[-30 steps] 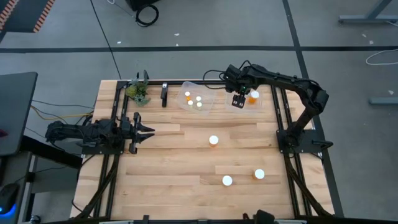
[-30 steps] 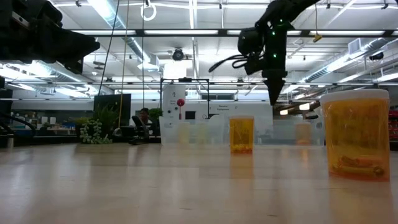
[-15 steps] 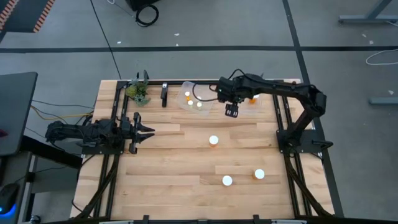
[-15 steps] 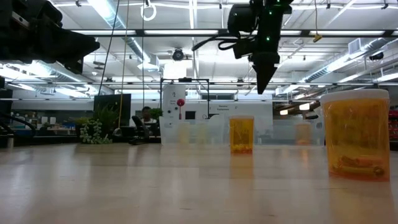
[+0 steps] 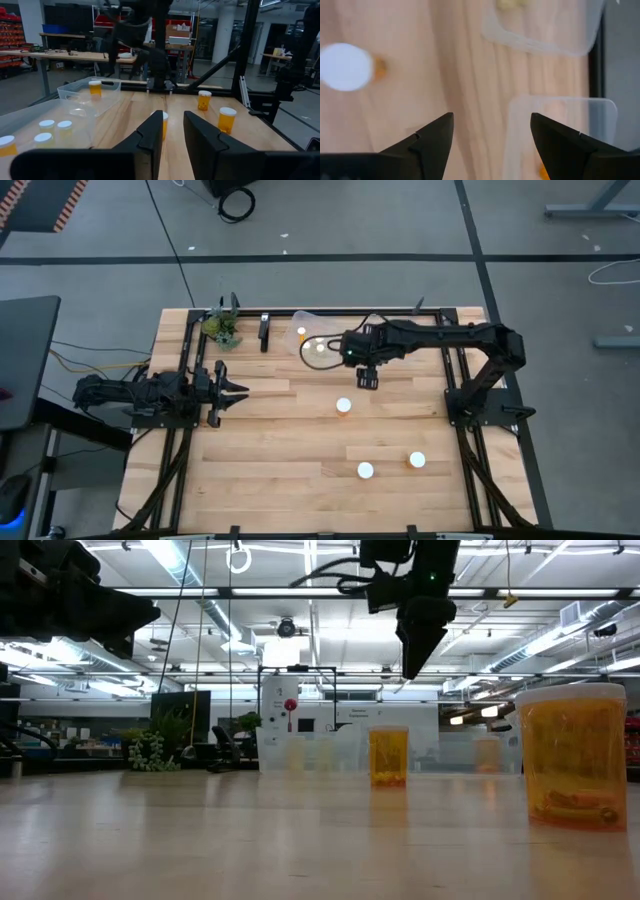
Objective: Pick and place medicine bottles into bin by pill shape (circle, oval)
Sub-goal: Put the big orange pill bottle into the right transparent bin
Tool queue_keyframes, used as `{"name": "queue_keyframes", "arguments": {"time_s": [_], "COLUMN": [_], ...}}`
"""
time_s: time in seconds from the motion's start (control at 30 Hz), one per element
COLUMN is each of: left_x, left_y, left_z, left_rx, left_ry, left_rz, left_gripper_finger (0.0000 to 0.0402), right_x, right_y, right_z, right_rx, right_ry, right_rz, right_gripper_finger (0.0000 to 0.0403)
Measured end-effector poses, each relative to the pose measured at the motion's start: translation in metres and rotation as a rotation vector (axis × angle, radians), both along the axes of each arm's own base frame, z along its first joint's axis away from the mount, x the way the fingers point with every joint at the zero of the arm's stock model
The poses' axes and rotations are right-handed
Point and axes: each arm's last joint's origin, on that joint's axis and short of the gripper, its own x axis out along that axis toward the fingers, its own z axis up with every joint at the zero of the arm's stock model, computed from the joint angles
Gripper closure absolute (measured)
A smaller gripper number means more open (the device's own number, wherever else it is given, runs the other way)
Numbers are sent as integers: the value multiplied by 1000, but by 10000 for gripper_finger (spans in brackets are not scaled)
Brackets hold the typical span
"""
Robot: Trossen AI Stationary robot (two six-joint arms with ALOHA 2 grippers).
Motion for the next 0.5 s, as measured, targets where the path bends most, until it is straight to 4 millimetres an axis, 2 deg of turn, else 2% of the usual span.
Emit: {"name": "queue_keyframes", "arguments": {"time_s": [0.2,0.5], "left_x": [0,0], "left_y": [0,0], "left_z": [0,0], "left_rx": [0,0], "left_ry": [1,0], "left_rz": [0,0], "left_gripper_finger": [308,308], "right_x": [11,31], "right_y": [26,50], "right_z": [-8,-32], "right_rx": [28,101], "right_ry": [-11,15], "right_rz": [66,147], "right_gripper_finger": [132,132]}}
